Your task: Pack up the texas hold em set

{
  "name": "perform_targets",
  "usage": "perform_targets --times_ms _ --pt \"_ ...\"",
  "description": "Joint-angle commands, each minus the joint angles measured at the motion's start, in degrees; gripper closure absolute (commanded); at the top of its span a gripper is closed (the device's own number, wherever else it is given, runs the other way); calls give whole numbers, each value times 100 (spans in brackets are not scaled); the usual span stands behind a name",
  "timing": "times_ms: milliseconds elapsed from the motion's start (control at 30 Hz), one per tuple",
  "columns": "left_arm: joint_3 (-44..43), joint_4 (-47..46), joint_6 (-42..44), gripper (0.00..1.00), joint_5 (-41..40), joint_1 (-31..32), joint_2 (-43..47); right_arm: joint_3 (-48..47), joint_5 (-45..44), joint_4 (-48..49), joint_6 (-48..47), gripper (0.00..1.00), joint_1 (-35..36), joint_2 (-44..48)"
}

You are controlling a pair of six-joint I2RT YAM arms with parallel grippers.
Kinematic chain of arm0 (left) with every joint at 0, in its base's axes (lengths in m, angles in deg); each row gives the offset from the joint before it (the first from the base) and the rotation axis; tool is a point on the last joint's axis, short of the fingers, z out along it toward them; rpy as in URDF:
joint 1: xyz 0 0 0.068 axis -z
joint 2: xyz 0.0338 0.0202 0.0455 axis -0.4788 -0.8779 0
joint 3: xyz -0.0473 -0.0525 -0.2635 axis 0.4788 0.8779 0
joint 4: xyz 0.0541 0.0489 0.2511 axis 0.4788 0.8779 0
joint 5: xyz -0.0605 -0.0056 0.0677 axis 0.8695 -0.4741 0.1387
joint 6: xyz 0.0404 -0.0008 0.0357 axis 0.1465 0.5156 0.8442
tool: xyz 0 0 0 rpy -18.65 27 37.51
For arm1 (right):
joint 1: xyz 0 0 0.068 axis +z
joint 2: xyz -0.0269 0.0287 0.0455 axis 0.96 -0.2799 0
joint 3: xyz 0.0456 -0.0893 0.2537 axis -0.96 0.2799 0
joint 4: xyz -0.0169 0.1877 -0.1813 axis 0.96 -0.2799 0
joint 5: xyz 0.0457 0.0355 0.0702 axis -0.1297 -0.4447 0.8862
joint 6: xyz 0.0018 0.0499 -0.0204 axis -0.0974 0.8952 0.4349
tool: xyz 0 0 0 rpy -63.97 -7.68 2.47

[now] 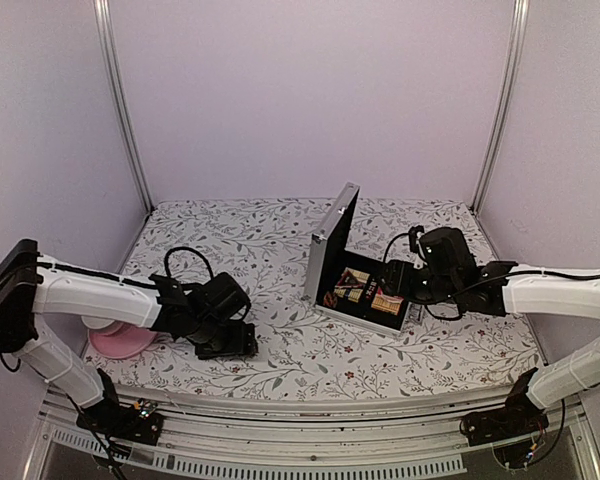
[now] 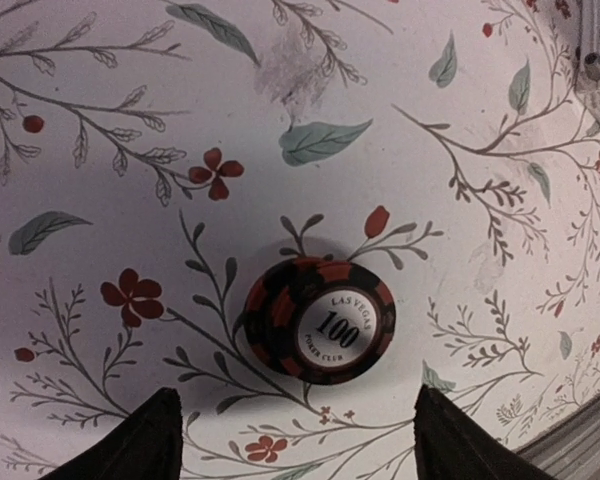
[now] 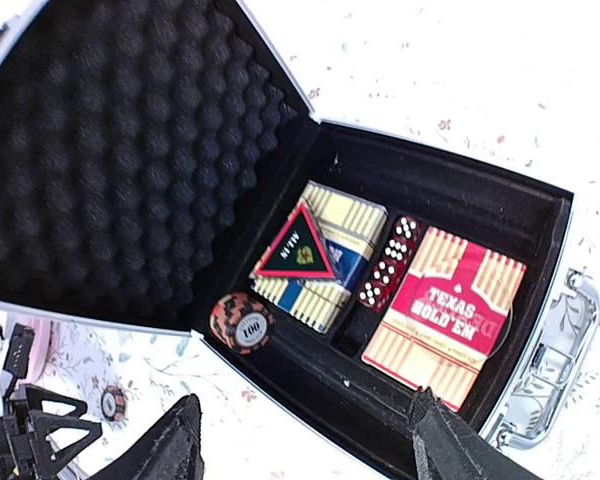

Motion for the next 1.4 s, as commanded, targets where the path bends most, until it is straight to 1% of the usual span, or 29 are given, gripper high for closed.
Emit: perform_targets --times_ms 0,333,533,767,800,833,1033,1200,1367 --pt "-195 -136 38 20 193 -72 -324 170 125 351 13 29 -40 -20" --pt "-433 -207 262 21 102 -75 -786 347 292 538 90 29 -95 -162" --pt "-771 46 550 23 -59 -58 -1165 432 345 630 145 29 -93 -193" --pt "-1055 103 885 27 -145 -17 -1488 491 381 671 191 29 -99 -223" --pt "-1111 156 931 29 -158 -10 -1556 499 381 671 191 29 -102 -221" --pt "-1251 442 996 32 -267 32 -1734 516 381 671 191 29 -111 -219" --pt "-1536 1162 1145 35 -567 173 -1978 521 389 692 199 29 -112 -246" --pt "-1579 1337 1334 32 -562 228 -2005 487 430 731 202 29 -105 -290" --pt "-1546 1165 1634 33 -525 235 -2014 479 450 757 200 29 -118 -341"
